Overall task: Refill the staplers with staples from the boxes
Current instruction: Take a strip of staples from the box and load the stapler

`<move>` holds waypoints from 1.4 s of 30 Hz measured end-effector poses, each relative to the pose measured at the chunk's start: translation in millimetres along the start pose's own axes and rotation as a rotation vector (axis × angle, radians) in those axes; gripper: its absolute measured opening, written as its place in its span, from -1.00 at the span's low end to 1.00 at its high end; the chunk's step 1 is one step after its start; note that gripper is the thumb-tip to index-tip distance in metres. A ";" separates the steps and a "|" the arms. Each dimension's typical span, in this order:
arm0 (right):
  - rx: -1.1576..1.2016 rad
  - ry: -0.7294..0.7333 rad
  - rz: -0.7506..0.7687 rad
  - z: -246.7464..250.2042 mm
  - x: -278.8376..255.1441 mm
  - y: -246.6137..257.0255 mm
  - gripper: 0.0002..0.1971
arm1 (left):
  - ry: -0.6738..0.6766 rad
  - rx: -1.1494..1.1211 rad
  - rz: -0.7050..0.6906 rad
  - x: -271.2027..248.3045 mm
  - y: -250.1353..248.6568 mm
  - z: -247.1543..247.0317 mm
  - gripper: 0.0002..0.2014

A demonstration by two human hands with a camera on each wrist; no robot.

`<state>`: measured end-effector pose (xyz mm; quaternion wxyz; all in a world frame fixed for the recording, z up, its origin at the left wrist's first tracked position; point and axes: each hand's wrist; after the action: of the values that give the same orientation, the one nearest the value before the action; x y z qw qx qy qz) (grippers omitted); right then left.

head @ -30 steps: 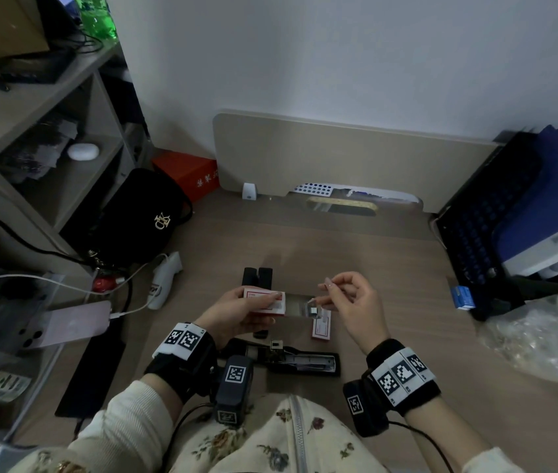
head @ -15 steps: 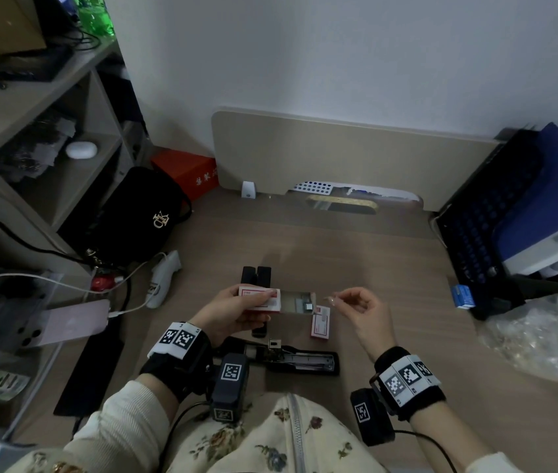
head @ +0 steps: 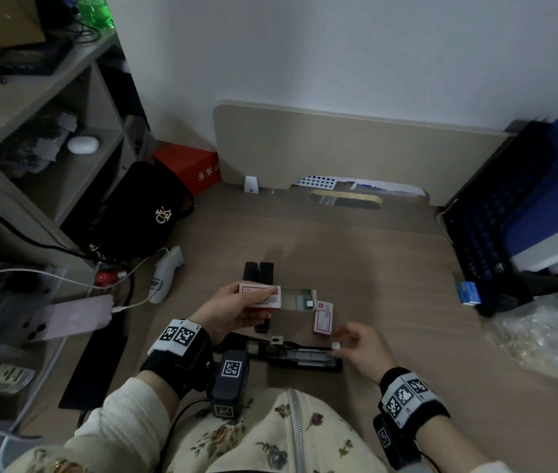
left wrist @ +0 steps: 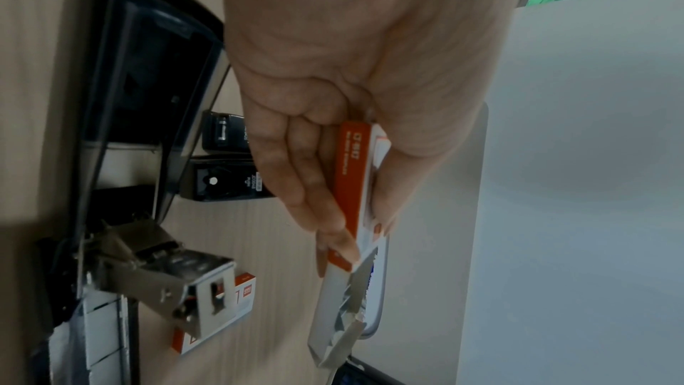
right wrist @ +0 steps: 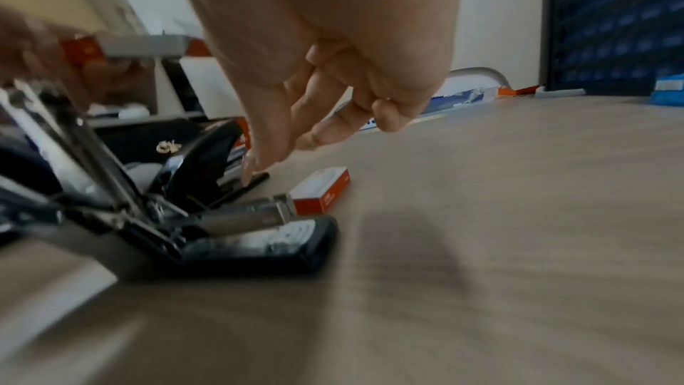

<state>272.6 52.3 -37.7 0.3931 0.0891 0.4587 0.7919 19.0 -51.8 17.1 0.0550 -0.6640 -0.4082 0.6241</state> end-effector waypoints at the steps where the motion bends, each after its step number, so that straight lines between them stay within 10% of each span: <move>1: -0.068 0.020 -0.012 -1.2 -1.4 -3.8 -0.70 | -0.001 0.002 0.001 -0.1 0.0 -0.2 -0.72; 42: -0.643 0.129 0.141 -14.0 -12.3 -4.8 -0.71 | -0.003 -0.013 0.018 0.5 -1.6 -5.5 -0.77</move>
<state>276.5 35.7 -46.7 0.3153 -0.0584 0.2019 0.9254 23.0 -48.1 18.8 0.0444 -0.6670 -0.4061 0.6231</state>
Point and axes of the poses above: each hand's wrist, its own x-axis towards the middle knuckle, its own z-axis out of the back of the hand, y = z × x, and after that the axes turned 15 degrees about z, right-handed
